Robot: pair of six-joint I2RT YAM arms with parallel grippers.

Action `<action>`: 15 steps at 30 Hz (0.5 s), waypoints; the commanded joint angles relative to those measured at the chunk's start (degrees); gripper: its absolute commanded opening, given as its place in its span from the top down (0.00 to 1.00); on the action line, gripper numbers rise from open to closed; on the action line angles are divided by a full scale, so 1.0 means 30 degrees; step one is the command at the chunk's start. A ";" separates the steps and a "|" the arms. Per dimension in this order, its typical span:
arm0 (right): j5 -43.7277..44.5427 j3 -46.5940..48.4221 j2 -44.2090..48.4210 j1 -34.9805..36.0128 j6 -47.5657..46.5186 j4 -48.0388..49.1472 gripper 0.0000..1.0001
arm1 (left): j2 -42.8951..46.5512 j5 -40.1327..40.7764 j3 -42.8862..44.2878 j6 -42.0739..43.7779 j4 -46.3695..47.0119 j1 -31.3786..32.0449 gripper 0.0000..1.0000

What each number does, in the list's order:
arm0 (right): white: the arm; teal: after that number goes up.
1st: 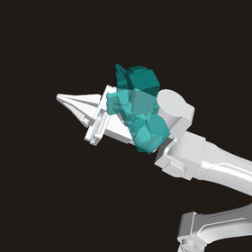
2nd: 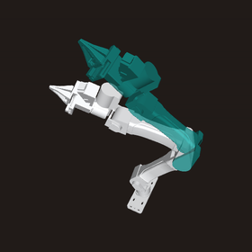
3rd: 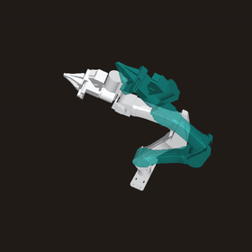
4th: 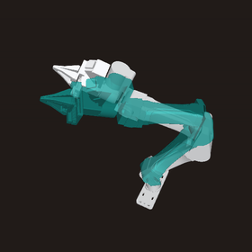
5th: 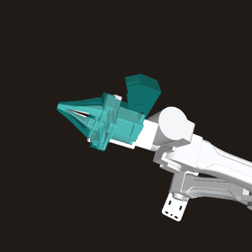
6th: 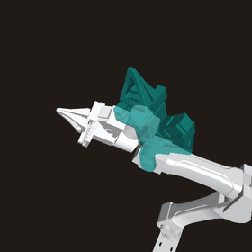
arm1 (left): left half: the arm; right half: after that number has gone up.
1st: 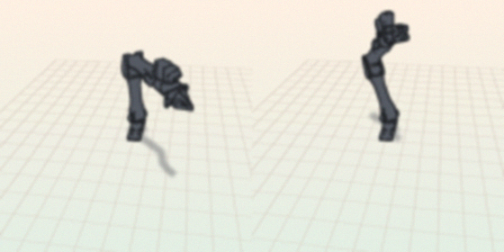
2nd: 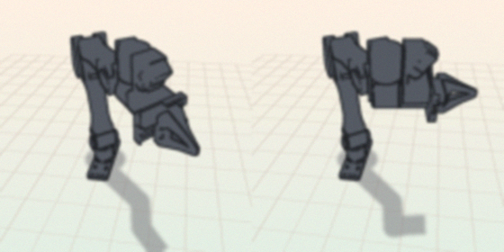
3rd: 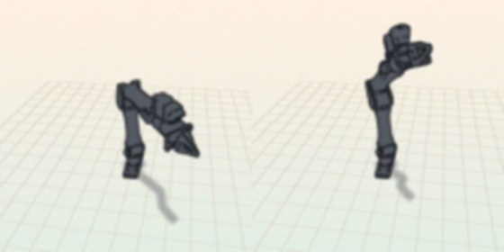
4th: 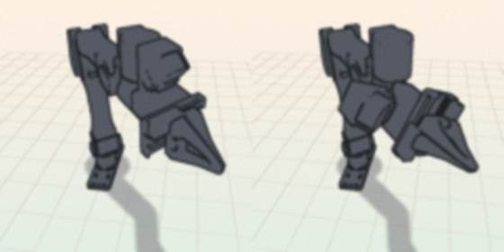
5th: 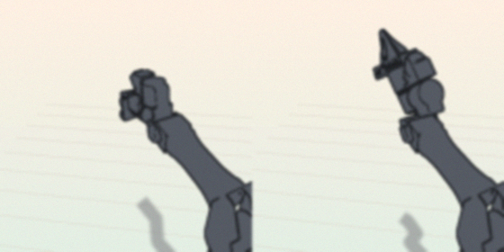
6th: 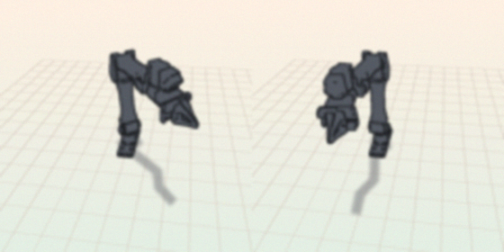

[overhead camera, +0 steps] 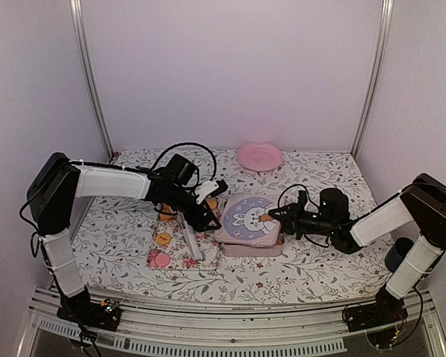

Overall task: Pack the cookies
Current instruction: Put down the box lid in the packing box.

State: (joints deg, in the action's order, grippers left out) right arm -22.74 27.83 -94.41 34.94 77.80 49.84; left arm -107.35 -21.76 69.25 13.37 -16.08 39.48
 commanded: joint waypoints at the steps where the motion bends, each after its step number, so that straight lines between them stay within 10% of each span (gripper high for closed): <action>1: -0.0091 0.0238 0.0185 0.0190 -0.0926 -0.1719 0.68 | -0.0655 0.1068 0.0698 0.0502 0.0448 0.0545 0.16; 15: 0.0533 0.5974 0.1071 -0.0319 -0.7744 -1.6153 0.19 | -0.0447 0.1299 0.0485 0.0834 0.0347 0.0549 0.16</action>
State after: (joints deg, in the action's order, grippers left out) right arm -22.09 38.68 -90.26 34.79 65.45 20.40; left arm -108.36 -19.46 70.98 14.85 -14.85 40.32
